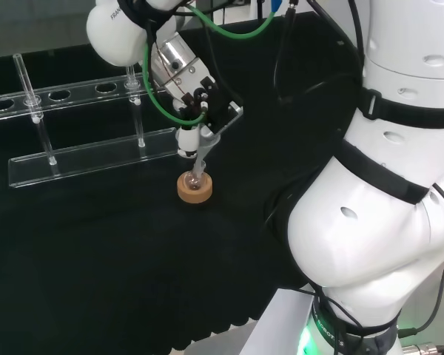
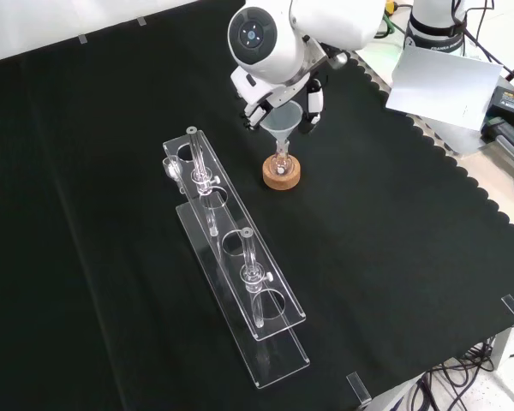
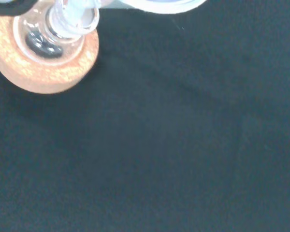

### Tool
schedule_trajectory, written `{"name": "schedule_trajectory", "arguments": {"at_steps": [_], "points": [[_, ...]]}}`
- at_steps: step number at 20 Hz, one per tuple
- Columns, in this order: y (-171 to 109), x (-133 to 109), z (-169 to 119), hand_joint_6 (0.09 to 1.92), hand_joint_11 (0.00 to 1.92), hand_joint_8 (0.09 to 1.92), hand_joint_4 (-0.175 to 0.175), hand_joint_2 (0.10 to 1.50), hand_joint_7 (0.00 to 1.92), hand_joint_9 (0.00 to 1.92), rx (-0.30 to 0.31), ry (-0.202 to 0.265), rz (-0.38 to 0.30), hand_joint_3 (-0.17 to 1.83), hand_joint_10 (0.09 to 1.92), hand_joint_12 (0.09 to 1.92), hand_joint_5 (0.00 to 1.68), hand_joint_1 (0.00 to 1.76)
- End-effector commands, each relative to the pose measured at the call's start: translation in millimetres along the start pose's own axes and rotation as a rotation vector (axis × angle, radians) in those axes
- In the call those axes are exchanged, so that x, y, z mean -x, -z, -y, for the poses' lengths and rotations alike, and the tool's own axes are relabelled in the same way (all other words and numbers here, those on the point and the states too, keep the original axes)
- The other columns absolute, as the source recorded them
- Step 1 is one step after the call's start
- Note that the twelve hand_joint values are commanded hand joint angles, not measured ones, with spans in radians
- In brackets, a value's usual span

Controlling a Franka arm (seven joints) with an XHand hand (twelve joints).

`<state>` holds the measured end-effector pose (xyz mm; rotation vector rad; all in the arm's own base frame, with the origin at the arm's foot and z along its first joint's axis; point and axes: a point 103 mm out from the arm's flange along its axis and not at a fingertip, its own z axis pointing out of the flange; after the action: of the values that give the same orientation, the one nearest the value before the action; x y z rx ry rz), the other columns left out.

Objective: Place the funnel on the round-bottom flask.

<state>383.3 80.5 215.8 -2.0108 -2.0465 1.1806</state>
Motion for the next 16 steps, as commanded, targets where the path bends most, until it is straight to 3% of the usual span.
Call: {"name": "schedule_trajectory", "arguments": {"at_steps": [1,11,16], "points": [[0.5,1.4,-1.6,0.80,0.77,0.70,-0.060,0.75,0.84,1.14,0.007,0.003,0.007,0.65,0.29,1.12,0.64,0.77],[3.4,-6.1,-3.8,0.78,0.74,0.71,-0.060,0.75,0.78,1.08,0.008,0.017,0.001,0.65,0.30,1.14,0.61,0.76],[2.9,-9.6,-4.7,0.73,0.64,0.75,-0.053,0.72,0.57,0.89,-0.013,0.029,-0.004,0.67,0.46,1.21,0.51,0.73]]}}
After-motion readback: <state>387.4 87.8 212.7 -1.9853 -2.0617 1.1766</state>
